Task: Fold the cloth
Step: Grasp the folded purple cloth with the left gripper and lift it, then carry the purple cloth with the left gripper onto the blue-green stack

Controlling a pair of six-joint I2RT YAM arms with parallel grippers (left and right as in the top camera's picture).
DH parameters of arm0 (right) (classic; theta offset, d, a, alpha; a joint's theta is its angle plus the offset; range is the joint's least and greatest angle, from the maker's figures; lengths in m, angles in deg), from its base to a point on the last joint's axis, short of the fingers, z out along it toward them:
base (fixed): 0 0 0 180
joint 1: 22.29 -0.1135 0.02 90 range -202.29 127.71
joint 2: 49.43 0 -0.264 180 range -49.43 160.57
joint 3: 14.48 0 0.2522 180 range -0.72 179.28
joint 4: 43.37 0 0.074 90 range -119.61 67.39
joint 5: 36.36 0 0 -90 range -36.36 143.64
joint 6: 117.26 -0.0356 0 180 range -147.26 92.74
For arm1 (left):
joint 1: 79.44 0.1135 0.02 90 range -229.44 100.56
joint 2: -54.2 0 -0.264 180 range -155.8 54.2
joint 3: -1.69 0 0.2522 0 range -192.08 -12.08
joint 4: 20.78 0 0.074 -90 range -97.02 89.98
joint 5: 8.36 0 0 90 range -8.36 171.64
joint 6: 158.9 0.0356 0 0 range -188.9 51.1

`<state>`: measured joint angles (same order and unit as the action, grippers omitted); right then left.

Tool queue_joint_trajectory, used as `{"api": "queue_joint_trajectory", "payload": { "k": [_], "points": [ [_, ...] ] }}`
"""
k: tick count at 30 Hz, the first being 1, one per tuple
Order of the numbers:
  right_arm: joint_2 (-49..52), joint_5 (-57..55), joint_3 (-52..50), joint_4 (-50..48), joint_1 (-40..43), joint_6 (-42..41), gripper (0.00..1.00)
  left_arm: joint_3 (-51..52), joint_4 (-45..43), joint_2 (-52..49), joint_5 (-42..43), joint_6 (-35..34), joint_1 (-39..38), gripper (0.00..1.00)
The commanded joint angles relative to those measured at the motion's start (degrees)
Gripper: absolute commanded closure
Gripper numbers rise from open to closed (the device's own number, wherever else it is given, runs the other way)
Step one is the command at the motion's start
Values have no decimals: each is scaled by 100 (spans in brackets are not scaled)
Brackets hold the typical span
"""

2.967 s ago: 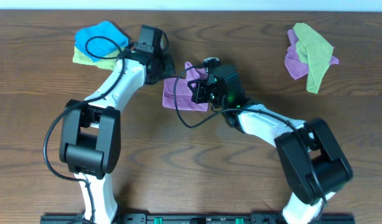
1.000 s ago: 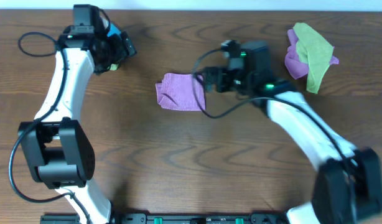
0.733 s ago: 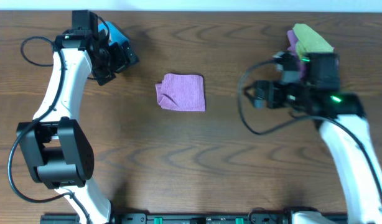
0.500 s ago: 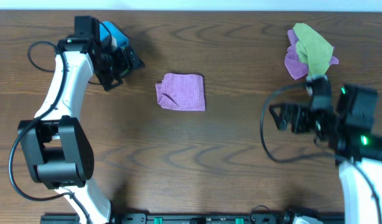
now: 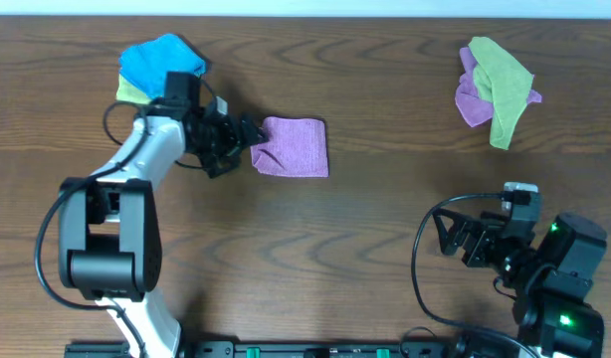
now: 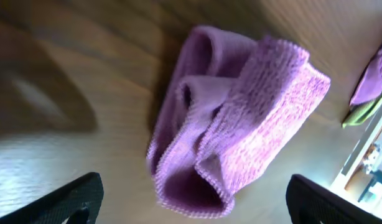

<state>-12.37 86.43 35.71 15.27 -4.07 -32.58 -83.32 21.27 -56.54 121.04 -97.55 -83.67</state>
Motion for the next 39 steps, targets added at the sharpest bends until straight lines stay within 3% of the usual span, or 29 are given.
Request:
{"api": "queue_joint_trajectory", "payload": {
  "k": [1,5,14,18,20,21,23,26,30,39],
  "points": [
    [-20,17,-46,-11,48,-280,1,317,-479,70,44,-525,-186,5],
    [-15,17,-46,-9,46,-278,1,669,-1134,70,-92,-994,-334,5],
    [-9,17,-46,-9,46,-278,1,1069,-1847,15,-337,-1368,-730,1],
    [-4,17,-46,-9,46,-278,1,1078,-2009,-197,-682,-1473,-1029,28],
    [-4,17,-46,-9,46,-280,1,1078,-2157,-317,-678,-1471,-1084,55],
    [-4,17,-46,-9,46,-278,1,1078,-2212,-358,-678,-1469,-1086,74],
    [-4,17,-46,-9,46,-278,1,1075,-2330,-365,-680,-1464,-1084,94],
    [-4,17,-46,-9,46,-280,1,1001,-2640,-356,-627,-1469,-1005,94],
    [-4,17,-46,-9,46,-278,1,511,-2371,-179,-562,-1416,-800,94],
    [-4,17,-46,-9,46,-280,1,-1980,-240,7,-1362,-1054,26,94]
  ]
}}
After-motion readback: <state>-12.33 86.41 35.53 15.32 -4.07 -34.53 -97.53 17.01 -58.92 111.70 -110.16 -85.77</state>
